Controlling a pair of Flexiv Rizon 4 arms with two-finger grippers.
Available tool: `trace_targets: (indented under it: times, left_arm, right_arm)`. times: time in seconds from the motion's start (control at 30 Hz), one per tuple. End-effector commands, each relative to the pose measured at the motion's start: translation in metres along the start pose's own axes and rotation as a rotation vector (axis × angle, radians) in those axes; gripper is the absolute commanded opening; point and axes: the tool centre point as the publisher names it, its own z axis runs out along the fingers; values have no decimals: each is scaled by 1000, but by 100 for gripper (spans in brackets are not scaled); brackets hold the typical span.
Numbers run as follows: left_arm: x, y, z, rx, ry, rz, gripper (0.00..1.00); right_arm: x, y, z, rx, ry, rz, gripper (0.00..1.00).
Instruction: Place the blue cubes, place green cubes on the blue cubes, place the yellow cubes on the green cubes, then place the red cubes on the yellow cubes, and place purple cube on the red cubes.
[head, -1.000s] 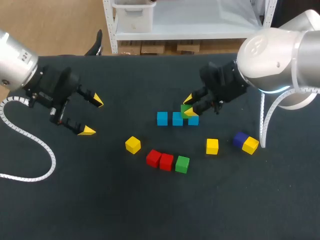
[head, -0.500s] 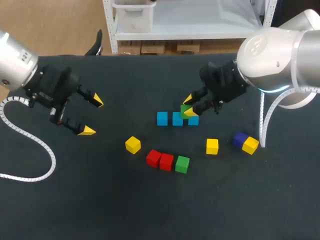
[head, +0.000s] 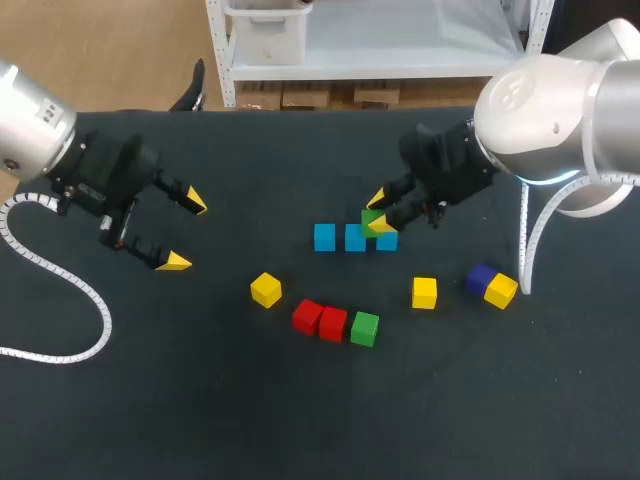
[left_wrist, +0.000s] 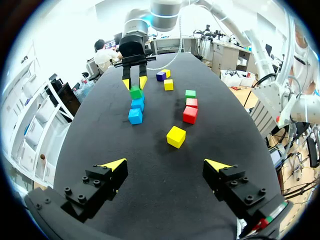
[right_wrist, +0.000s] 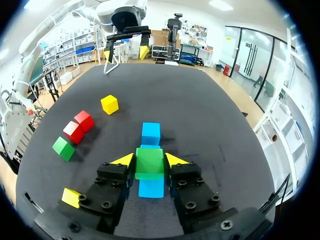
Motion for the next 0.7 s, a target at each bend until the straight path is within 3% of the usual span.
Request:
trace_targets:
  times: [0.03,0.7]
  left_arm:
    - [1,0,1,-3,-3,3,100]
    - [1,0,1,-3,-3,3,100]
  right_arm:
    - [0,-1,1,-3,-1,0,15]
    - [1,-2,2,-8,0,-4,32]
